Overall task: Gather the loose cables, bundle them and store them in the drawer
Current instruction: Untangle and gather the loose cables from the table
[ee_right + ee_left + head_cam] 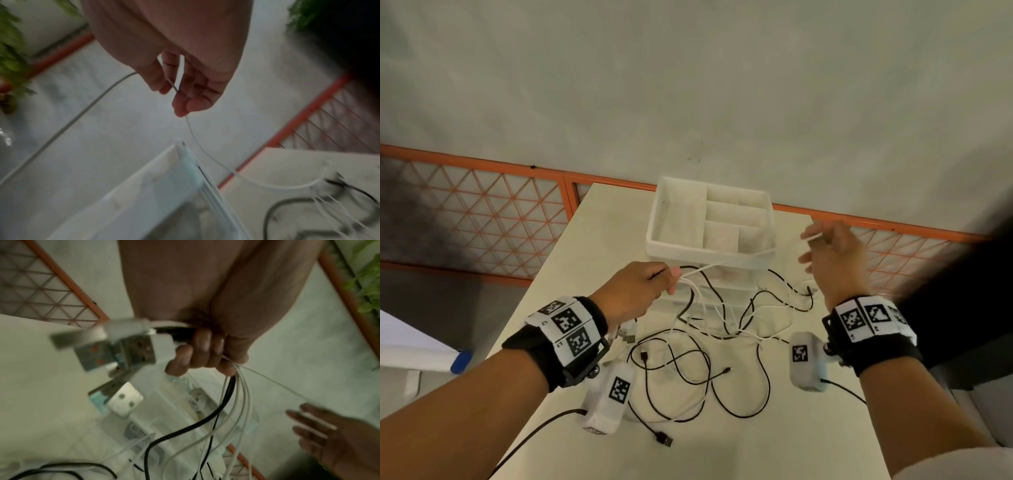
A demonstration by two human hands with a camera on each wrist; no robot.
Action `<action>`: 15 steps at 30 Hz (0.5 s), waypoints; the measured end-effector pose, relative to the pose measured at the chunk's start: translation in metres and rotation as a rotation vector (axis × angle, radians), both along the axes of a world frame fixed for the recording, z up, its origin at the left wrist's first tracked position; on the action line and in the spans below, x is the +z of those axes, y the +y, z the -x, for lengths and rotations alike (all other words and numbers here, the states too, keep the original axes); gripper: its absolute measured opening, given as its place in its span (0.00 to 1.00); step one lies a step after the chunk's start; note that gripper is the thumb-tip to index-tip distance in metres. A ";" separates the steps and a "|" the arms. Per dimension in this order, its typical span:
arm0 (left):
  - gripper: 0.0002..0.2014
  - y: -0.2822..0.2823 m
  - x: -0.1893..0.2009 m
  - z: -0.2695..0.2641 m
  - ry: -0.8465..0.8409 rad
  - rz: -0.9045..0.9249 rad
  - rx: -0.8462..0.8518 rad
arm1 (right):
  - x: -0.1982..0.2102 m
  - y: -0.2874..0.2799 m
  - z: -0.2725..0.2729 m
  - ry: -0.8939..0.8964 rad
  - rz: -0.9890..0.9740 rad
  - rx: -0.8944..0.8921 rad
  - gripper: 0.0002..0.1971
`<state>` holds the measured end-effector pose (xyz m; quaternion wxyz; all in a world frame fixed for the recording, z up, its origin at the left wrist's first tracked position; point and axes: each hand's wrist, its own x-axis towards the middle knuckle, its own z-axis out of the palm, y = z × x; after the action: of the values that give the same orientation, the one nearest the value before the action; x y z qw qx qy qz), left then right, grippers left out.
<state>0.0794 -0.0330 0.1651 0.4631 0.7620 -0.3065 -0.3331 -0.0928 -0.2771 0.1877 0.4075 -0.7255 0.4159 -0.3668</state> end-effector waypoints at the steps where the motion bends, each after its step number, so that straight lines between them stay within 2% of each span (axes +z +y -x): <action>1: 0.20 0.000 -0.002 0.001 -0.031 -0.025 -0.011 | 0.011 0.002 -0.002 -0.054 0.070 0.019 0.09; 3: 0.19 -0.001 -0.003 0.002 -0.037 -0.034 0.005 | 0.022 0.006 -0.004 -0.080 0.166 0.052 0.06; 6: 0.18 -0.001 0.000 0.003 0.076 0.026 0.079 | 0.010 0.005 0.001 0.061 0.137 0.053 0.06; 10: 0.21 0.001 0.007 0.004 0.002 0.044 0.084 | -0.025 0.012 0.016 0.640 0.010 0.147 0.22; 11: 0.23 0.001 0.008 0.005 -0.034 0.039 0.070 | -0.027 0.021 0.016 0.667 0.004 0.198 0.26; 15: 0.23 -0.007 0.017 0.019 -0.202 0.028 -0.043 | -0.015 0.077 -0.002 0.444 0.009 0.615 0.34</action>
<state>0.0607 -0.0403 0.1820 0.4333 0.7783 -0.3726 -0.2602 -0.0904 -0.2004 0.1730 0.3953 -0.8801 0.2554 -0.0629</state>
